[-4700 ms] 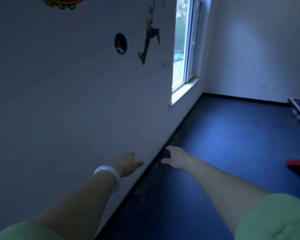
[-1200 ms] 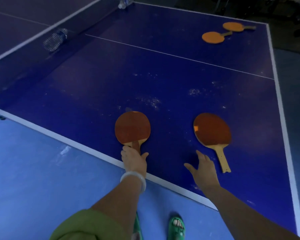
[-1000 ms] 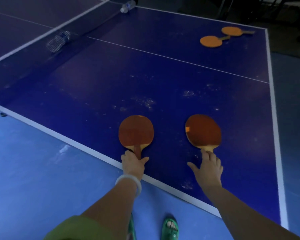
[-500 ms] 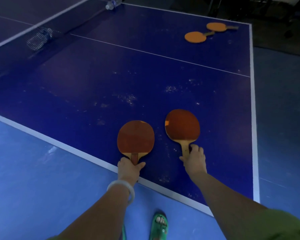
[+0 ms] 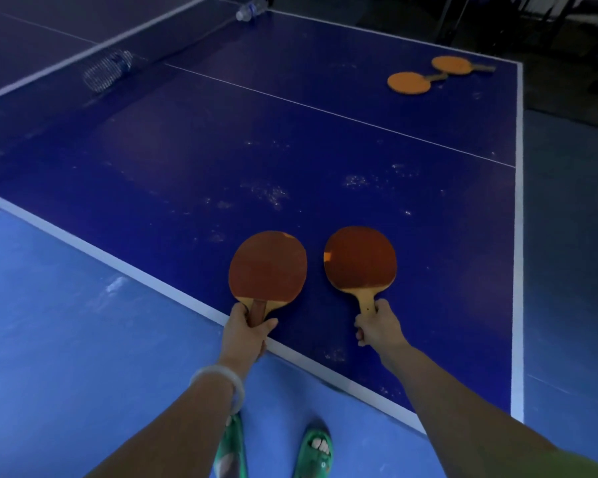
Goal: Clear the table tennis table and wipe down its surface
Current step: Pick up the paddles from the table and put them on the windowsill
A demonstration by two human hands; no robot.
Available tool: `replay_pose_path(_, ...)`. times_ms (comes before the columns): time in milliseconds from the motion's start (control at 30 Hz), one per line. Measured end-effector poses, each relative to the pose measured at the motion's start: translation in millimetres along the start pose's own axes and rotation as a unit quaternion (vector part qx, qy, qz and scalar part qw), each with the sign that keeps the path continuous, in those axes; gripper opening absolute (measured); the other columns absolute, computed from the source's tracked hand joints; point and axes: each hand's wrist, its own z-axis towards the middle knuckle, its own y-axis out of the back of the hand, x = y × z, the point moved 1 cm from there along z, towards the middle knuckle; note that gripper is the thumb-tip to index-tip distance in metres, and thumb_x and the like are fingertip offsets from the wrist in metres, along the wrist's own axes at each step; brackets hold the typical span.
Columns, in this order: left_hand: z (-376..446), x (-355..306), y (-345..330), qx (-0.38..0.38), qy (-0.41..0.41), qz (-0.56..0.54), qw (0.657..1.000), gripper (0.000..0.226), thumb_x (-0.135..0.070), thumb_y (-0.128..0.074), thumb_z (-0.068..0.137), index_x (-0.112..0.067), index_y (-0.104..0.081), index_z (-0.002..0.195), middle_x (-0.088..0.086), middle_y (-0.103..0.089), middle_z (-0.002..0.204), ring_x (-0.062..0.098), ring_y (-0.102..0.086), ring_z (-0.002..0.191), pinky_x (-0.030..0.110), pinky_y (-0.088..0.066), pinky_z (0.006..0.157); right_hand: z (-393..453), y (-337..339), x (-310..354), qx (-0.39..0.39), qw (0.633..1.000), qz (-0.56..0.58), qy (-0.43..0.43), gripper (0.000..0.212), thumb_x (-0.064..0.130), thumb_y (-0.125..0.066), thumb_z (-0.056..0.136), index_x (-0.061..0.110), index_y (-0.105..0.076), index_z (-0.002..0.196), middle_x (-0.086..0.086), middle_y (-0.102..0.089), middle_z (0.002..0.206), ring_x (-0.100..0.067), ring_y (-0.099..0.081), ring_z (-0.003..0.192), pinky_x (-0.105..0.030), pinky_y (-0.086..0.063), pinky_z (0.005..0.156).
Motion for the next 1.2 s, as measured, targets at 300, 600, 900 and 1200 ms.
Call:
replay_pose_path(300, -3.3, 5.1, 74.0, -0.145, -0.030, -0.074, 0.986, 0.032, -0.012, -0.074, 0.083, -0.013, -0.042, 0.081, 0.008, -0.049, 0.066, 0.017, -0.045, 0.045, 0.021, -0.034, 0.035, -15.3, -57.8, 24.4, -0.049, 0.978, -0.170, 0.107, 0.045, 0.047, -0.062, 0.091, 0.014, -0.040, 0.071, 0.000, -0.045, 0.063, -0.015, -0.040, 0.054, -0.031, -0.026, 0.049)
replay_pose_path(600, -6.2, 17.8, 234.0, -0.251, 0.025, -0.120, 0.960, 0.025, -0.012, -0.071, 0.083, -0.011, -0.047, 0.081, 0.008, -0.055, 0.053, 0.014, -0.050, 0.034, 0.021, -0.034, 0.033, -54.5, -214.3, 134.0, 0.059, 0.957, -0.194, 0.209, 0.038, 0.034, -0.063, 0.093, 0.013, -0.043, 0.069, 0.000, -0.047, 0.063, -0.015, -0.042, 0.056, -0.030, -0.028, 0.050)
replay_pose_path(900, -37.2, 79.8, 449.1, -0.365, 0.038, -0.124, 0.922, 0.020, -0.019, -0.066, 0.089, -0.008, -0.049, 0.088, 0.011, -0.062, 0.072, 0.013, -0.047, 0.038, 0.021, -0.035, 0.035, -141.2, -441.1, 215.0, 0.224, 0.908, -0.212, 0.284, 0.024, 0.026, -0.060, 0.090, 0.011, -0.053, 0.073, -0.001, -0.044, 0.062, -0.016, -0.039, 0.056, -0.031, -0.031, 0.055)
replay_pose_path(1200, -51.2, 136.7, 579.0, -0.481, 0.076, -0.192, 0.852, 0.019, -0.021, -0.067, 0.086, -0.014, -0.049, 0.086, 0.008, -0.058, 0.068, 0.008, -0.046, 0.034, 0.021, -0.036, 0.035, -208.8, -625.3, 248.9, 0.283, 0.832, -0.314, 0.359, 0.025, 0.020, -0.060, 0.087, 0.015, -0.046, 0.067, -0.003, -0.050, 0.063, -0.019, -0.043, 0.055, -0.029, -0.032, 0.054)
